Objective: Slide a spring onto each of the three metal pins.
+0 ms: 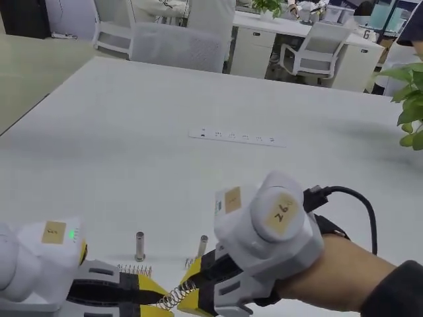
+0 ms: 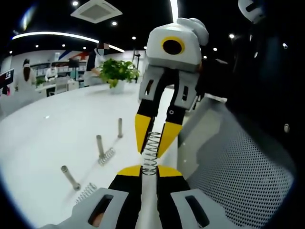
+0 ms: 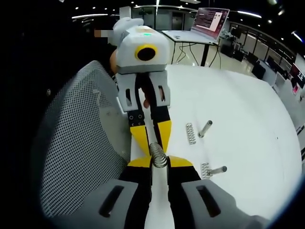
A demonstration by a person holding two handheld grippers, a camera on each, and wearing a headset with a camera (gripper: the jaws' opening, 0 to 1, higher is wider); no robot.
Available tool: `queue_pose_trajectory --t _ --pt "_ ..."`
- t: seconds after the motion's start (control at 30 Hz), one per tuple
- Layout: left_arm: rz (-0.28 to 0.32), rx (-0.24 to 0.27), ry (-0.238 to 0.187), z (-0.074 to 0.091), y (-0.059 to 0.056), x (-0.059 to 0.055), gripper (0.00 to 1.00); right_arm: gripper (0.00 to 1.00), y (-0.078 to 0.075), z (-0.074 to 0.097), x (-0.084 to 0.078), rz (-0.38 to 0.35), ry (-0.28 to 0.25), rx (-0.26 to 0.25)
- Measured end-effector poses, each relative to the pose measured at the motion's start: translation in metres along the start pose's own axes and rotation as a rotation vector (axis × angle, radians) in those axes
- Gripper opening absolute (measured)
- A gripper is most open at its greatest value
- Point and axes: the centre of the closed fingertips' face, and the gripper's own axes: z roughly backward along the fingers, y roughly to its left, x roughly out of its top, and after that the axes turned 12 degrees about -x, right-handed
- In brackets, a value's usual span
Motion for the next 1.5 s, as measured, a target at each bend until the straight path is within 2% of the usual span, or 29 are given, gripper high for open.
queue_pose_trajectory --t 0.2,0.3,0.43,0.67,0.8,0.9,1.07,1.37,1.5 --pt "-0.006 -0.002 0.017 -0.002 0.000 -0.003 0.03 0.08 0.003 -0.002 0.001 0.013 0.010 0.005" --pt "-0.006 -0.003 0.019 -0.003 0.000 -0.003 0.03 0.00 0.005 -0.002 0.005 0.013 0.005 0.019" --pt "-0.011 0.003 0.026 -0.003 0.001 -0.003 0.03 0.00 0.005 -0.002 0.004 0.019 0.013 0.019" --pt "-0.005 0.005 0.005 -0.001 0.002 0.000 0.02 0.08 0.004 -0.001 0.009 0.011 0.002 0.007" --pt "-0.008 -0.003 0.024 -0.003 0.000 -0.004 0.02 0.09 0.004 0.000 0.010 0.015 0.002 0.007" --pt "-0.036 -0.003 0.078 -0.005 -0.001 -0.010 0.02 0.09 0.006 -0.001 0.010 0.027 0.011 0.016" --pt "-0.064 -0.021 0.129 -0.010 -0.005 -0.016 0.02 0.10 0.013 -0.004 0.009 0.049 0.037 0.039" --pt "-0.084 -0.031 0.157 -0.011 -0.006 -0.016 0.02 0.10 0.018 -0.010 0.006 0.097 0.088 0.072" --pt "-0.104 -0.035 0.189 -0.011 -0.007 -0.019 0.02 0.09 0.020 -0.012 0.006 0.113 0.103 0.084"
